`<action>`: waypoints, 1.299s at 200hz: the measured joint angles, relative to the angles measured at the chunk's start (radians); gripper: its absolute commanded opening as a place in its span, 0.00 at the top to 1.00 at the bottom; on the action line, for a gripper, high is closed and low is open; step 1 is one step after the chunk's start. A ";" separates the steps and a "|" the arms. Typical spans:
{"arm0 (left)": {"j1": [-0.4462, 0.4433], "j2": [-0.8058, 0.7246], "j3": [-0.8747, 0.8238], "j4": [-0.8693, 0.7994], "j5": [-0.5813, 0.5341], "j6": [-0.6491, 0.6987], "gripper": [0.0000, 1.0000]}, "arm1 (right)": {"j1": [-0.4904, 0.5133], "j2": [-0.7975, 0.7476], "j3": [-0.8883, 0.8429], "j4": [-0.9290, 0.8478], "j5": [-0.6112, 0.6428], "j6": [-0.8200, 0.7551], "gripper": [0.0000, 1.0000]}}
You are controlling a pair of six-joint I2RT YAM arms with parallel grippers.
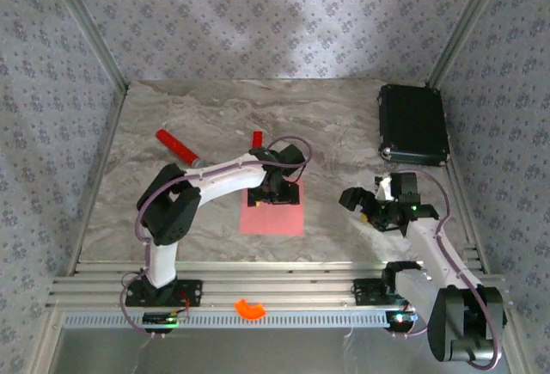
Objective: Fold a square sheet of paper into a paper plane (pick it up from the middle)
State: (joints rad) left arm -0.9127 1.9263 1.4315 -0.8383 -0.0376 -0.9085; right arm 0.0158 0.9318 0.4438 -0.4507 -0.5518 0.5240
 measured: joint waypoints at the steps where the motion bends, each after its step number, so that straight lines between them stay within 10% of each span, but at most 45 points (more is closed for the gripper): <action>1: 0.000 0.000 0.000 0.000 -0.001 -0.002 0.03 | 0.000 0.000 0.000 0.000 -0.001 0.000 0.01; 184: -0.013 0.091 -0.019 0.074 -0.055 -0.018 0.12 | 0.039 -0.072 -0.006 -0.132 -0.014 -0.007 0.01; 260: -0.013 0.073 -0.039 0.100 -0.057 0.068 0.47 | 0.044 -0.356 -0.093 -0.161 0.017 0.078 0.01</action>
State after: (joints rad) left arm -0.9260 1.9991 1.3930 -0.7383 -0.0948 -0.8406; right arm 0.0597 0.5762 0.3508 -0.6117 -0.5350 0.6022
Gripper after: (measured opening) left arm 0.566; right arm 0.991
